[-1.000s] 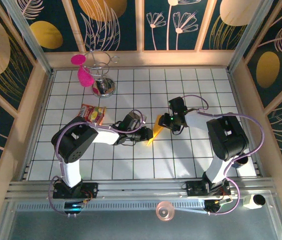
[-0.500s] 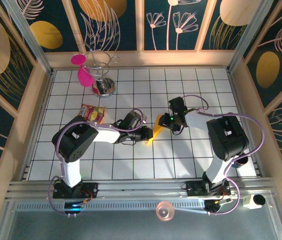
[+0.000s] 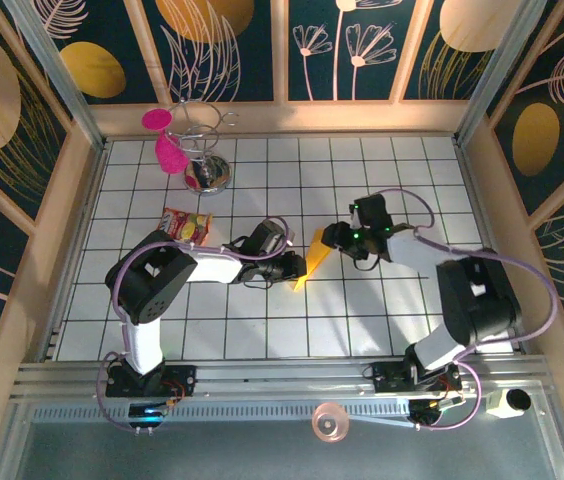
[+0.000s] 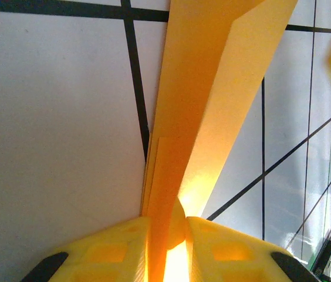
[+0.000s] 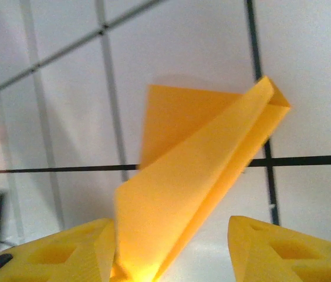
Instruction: Fold a paper plane with a square sheet of paper (pick it up from the middle)
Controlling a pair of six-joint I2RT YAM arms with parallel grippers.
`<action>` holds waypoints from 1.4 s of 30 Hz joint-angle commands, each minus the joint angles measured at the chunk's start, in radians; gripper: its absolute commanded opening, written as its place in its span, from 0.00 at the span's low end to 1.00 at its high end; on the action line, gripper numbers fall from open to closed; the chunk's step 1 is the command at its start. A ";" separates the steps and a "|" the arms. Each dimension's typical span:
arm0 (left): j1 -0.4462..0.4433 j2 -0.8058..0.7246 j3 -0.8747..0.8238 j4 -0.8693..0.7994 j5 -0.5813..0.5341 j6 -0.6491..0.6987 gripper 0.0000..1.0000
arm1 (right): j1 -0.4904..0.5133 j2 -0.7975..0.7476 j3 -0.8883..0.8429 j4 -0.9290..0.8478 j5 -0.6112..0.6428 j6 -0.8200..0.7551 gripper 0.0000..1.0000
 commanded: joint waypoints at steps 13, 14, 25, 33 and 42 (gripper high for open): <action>-0.017 0.160 -0.026 -0.089 -0.115 0.038 0.22 | 0.045 0.094 -0.049 0.232 -0.224 0.030 0.28; -0.016 0.162 -0.026 -0.089 -0.113 0.036 0.22 | 0.046 0.104 -0.045 0.235 -0.229 0.030 0.27; -0.017 0.164 -0.026 -0.085 -0.104 0.034 0.22 | 0.054 0.181 -0.025 0.190 -0.182 0.017 0.24; -0.017 0.171 -0.029 -0.080 -0.096 0.033 0.21 | 0.053 0.202 -0.010 0.167 -0.146 0.006 0.23; -0.017 0.177 -0.031 -0.078 -0.091 0.033 0.20 | 0.052 0.225 0.007 0.159 -0.154 -0.009 0.23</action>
